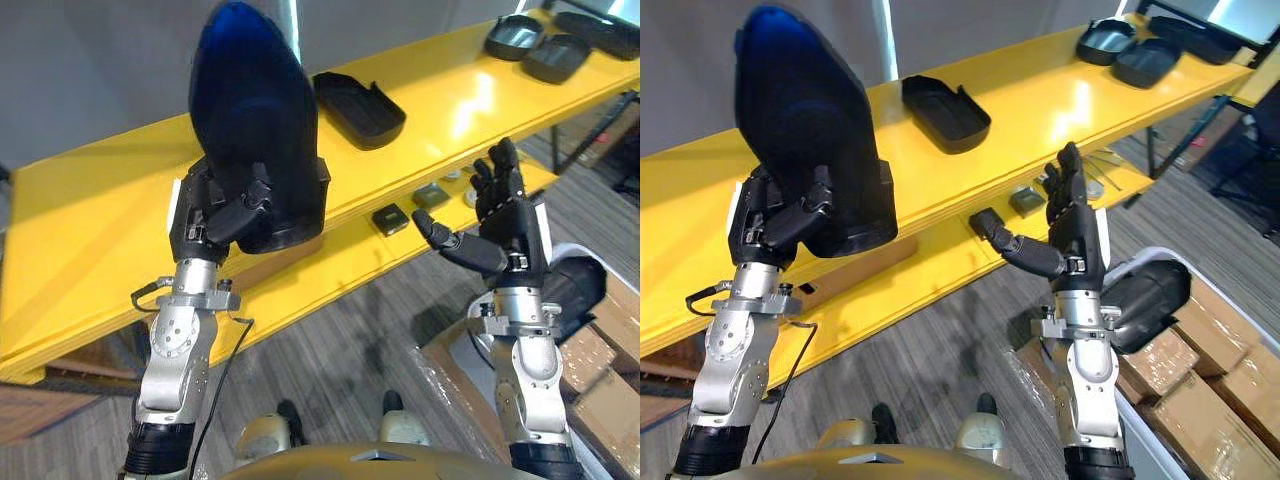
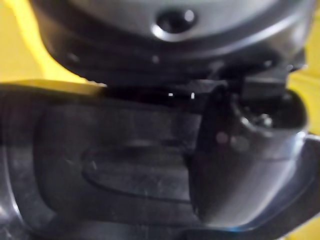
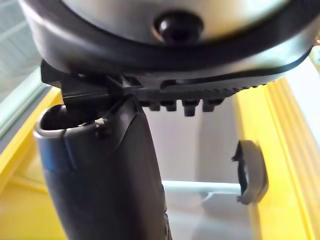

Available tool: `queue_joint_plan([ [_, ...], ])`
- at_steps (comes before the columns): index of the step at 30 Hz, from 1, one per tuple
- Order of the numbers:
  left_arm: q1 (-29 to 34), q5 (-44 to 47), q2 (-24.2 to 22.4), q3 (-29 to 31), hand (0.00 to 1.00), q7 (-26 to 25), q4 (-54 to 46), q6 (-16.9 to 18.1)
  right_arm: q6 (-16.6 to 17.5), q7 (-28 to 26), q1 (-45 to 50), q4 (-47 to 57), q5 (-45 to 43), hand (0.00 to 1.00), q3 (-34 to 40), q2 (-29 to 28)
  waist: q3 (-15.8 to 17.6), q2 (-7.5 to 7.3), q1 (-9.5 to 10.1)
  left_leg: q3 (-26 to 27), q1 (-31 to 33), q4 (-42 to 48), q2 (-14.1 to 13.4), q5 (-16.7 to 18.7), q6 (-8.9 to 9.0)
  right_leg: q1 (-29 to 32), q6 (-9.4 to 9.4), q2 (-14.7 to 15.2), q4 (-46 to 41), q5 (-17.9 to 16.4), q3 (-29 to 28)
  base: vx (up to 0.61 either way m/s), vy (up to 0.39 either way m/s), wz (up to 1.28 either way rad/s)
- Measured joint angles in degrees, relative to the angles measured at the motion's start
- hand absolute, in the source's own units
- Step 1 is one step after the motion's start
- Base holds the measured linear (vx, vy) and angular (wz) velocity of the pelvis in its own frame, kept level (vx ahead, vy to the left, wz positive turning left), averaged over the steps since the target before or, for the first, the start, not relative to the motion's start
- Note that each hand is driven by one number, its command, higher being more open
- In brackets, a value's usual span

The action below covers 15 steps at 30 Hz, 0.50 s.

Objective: Walk over and take three plastic housings, then place them on the shelf

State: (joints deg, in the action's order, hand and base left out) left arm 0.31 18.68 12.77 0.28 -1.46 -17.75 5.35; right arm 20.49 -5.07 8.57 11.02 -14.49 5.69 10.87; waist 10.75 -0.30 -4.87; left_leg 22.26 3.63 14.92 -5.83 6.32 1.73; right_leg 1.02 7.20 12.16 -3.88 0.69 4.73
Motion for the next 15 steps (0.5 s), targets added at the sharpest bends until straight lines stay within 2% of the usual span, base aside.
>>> queue_joint_plan([
  [2,-4.9,-1.1,0.5,-1.3,0.0,-2.1,2.5,-2.3,-1.5,-0.8,0.1,0.0,0.0,1.0,-1.0,0.0,-0.2,0.4,-0.74,0.5,0.4,0.1,-0.8,0.1,0.22,0.7,0.73,-0.7,0.1,0.5,-0.3,0.05,-0.041,-0.14],
  [3,-6.3,-1.2,0.8,-1.5,0.0,-2.6,3.5,-2.6,-1.7,-1.0,0.1,0.0,0.0,1.0,-1.6,0.2,-0.3,0.57,-0.95,0.6,0.7,0.2,-0.8,0.2,0.28,1.1,0.72,-1.0,0.1,0.5,-0.5,0.03,-0.048,-0.13],
  [4,-10.7,-1.2,1.7,-1.7,0.0,-4.0,7.0,-3.4,-2.3,-1.7,-0.1,0.0,0.1,1.0,-2.9,0.8,-0.4,0.92,-1.73,0.6,1.8,0.7,-1.2,0.2,0.31,2.1,0.85,-1.5,0.1,0.8,-0.6,0.02,-0.037,-0.07],
  [6,-16.0,-1.2,2.6,-1.6,0.0,-6.5,11.9,-4.8,-3.0,-2.6,-0.3,0.0,0.1,1.0,-4.5,2.3,-0.3,1.2,-2.06,1.1,2.3,0.8,-1.6,0.1,0.3,3.0,0.77,-1.9,0.1,1.3,-1.2,0.01,-0.024,-0.15],
  [9,-21.8,0.0,5.4,-1.3,0.0,-10.0,18.0,-7.1,-3.7,-3.9,-0.8,0.0,-0.5,1.0,-6.4,4.4,-0.2,1.35,-3.44,1.1,3.0,0.7,-1.7,0.1,0.22,3.8,0.82,-2.2,-0.1,1.5,-1.9,0.02,-0.006,-0.12],
  [15,-28.5,6.5,8.7,1.0,0.0,-14.3,26.3,-10.1,-6.4,-4.7,-2.5,-0.1,-0.5,1.0,-8.0,5.3,2.3,2.49,-4.06,1.2,3.0,0.7,-1.4,-0.1,-0.09,4.4,0.86,-2.0,-0.7,1.8,-2.4,-0.03,0.023,-0.03],
])
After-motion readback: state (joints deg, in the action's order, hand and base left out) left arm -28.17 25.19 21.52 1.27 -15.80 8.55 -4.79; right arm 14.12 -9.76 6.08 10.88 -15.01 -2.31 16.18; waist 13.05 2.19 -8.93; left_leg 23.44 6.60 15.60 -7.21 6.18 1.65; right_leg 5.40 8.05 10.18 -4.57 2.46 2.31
